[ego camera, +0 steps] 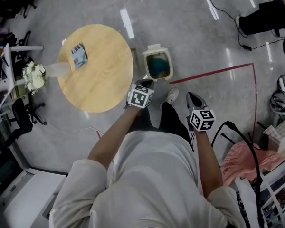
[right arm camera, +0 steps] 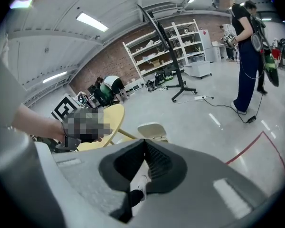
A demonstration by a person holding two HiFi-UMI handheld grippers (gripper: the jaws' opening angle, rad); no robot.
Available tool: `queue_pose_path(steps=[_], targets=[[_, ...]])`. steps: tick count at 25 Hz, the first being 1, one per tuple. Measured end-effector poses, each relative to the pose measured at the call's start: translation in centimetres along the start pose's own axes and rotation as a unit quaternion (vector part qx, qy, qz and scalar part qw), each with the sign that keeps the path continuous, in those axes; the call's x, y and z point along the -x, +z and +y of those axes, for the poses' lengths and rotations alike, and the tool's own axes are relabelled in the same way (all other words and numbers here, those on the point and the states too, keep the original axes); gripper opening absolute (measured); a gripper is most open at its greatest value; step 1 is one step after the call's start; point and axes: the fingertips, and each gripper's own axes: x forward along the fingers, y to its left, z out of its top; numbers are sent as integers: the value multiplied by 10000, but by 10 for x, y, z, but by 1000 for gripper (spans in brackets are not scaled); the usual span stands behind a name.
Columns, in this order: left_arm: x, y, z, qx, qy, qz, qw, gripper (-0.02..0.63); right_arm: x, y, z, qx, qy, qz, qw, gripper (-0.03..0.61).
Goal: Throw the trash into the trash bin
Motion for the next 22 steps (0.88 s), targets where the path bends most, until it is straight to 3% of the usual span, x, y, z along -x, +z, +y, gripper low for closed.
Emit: queue_pose_path(steps=[22], targets=[[90,21,-2,-62,-38,-487,9988,6,18,40,40,368,80,-224,9990,2]])
